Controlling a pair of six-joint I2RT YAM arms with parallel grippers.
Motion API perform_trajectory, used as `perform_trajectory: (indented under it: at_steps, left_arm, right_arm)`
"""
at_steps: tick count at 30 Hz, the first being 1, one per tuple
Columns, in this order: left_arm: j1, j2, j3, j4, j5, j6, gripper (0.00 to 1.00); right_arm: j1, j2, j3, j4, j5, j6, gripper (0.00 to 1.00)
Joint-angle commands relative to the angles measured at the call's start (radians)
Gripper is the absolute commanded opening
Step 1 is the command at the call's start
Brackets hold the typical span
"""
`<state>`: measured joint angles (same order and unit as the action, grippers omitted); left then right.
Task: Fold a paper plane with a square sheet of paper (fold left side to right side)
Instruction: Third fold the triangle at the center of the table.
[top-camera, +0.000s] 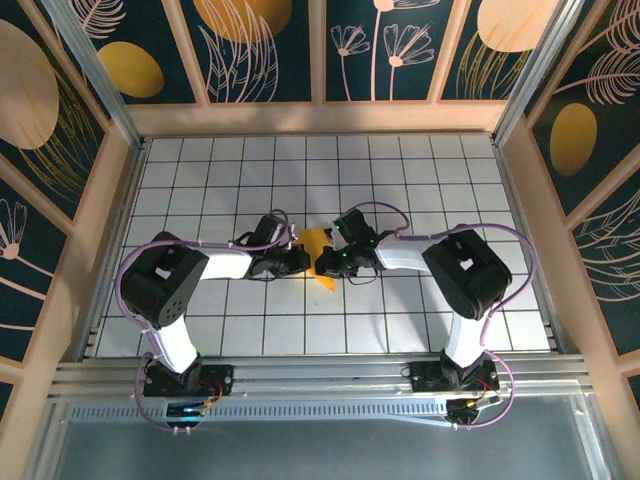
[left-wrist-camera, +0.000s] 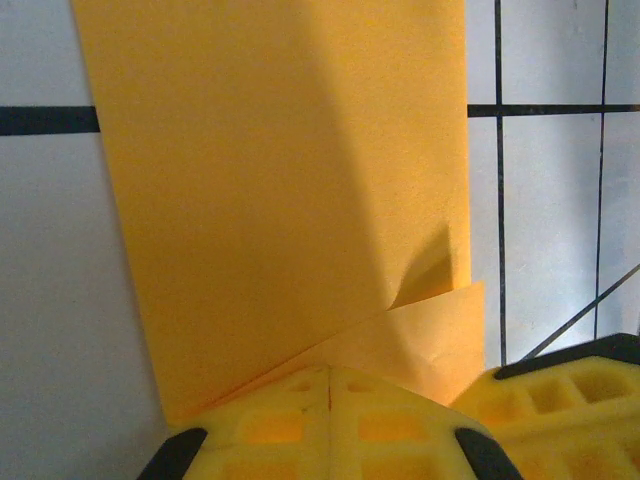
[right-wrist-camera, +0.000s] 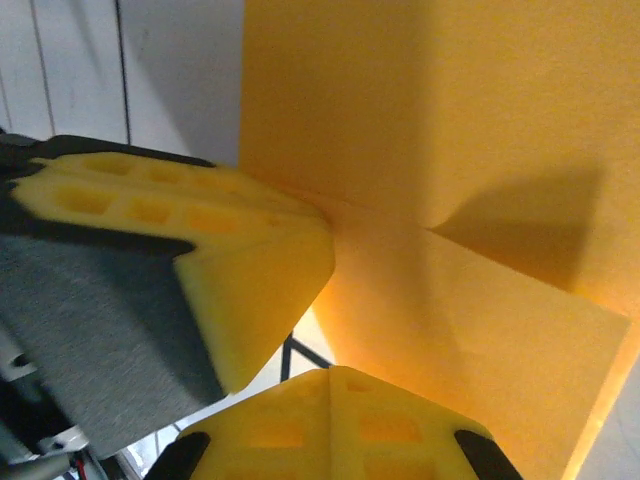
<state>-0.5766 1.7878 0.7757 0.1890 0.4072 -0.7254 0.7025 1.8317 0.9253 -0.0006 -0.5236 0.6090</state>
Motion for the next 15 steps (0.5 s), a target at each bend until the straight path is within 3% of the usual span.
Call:
perform_trajectory:
  at_steps: [1,15]
  left_arm:
    - [0.004,0.037,-0.015,-0.112,-0.084,0.023,0.0]
    - [0.003,0.056,0.002,-0.148,-0.119,0.003,0.0]
  right_arm:
    - [0.012,0.021,0.019,0.0,0.002,-0.005,0.0]
    - [0.015,-0.041,-0.094,-0.053,0.038,-0.012,0.0]
